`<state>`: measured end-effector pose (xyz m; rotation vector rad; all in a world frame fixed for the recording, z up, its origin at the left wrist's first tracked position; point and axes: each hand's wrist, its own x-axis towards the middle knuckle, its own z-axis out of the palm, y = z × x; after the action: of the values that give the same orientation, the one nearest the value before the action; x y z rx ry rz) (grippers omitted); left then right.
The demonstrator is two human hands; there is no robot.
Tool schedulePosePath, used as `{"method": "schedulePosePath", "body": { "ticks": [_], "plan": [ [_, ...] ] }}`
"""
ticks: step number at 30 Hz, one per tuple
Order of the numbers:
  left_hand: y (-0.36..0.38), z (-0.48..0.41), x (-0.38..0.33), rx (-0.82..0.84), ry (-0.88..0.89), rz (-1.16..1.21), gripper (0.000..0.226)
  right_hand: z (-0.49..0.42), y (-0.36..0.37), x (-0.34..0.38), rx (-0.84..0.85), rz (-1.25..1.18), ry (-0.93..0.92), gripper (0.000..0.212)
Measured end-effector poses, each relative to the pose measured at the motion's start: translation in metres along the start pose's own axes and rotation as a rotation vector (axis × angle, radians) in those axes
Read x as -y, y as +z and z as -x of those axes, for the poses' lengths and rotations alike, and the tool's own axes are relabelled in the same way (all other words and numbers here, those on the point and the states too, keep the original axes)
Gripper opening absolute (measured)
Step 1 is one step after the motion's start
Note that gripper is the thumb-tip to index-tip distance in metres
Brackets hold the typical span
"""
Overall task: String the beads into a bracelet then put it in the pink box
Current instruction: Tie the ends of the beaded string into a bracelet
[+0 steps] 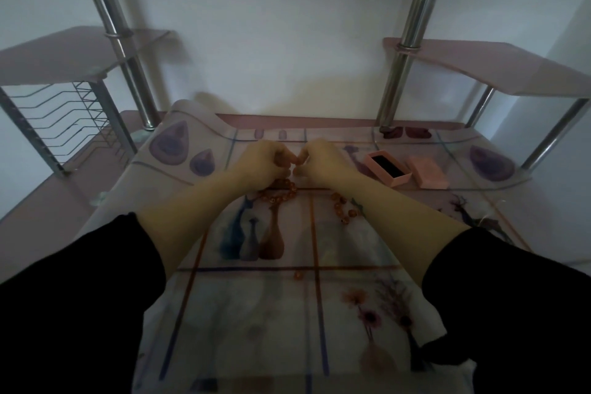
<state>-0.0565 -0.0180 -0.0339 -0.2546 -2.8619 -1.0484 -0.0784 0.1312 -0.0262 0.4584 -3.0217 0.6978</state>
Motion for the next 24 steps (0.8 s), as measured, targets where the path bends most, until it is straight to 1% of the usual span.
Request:
{"method": "schedulePosePath", "body": {
  "ticks": [4, 10, 11, 14, 16, 19, 21, 24],
  "plan": [
    [-0.003, 0.0, -0.002, 0.026, 0.017, -0.026, 0.021, -0.002, 0.003, 0.002, 0.028, 0.025, 0.011, 0.016],
    [-0.009, 0.003, -0.007, 0.036, 0.017, -0.033, 0.021, 0.006, -0.006, 0.009, 0.059, -0.012, 0.009, 0.036],
    [-0.011, 0.005, -0.01, 0.031, 0.023, -0.042, 0.021, 0.009, -0.01, 0.011, 0.061, -0.03, 0.008, 0.036],
    [-0.02, 0.015, -0.021, 0.054, 0.039, -0.099, 0.015, 0.021, -0.023, 0.015, 0.108, -0.097, 0.025, 0.027],
    [-0.024, 0.025, -0.032, 0.147, 0.003, -0.16, 0.01, 0.033, -0.03, 0.015, 0.189, -0.128, 0.05, 0.022],
    [-0.025, 0.043, -0.05, 0.399, -0.072, -0.279, 0.011, 0.056, -0.037, 0.017, 0.307, -0.119, 0.108, 0.014],
    [-0.023, 0.055, -0.06, 0.552, -0.109, -0.284, 0.01, 0.069, -0.04, 0.018, 0.333, -0.151, 0.134, 0.015],
    [-0.017, 0.073, -0.069, 0.7, -0.13, -0.263, 0.01, 0.088, -0.04, 0.017, 0.376, -0.22, 0.157, 0.013]
  ]
}}
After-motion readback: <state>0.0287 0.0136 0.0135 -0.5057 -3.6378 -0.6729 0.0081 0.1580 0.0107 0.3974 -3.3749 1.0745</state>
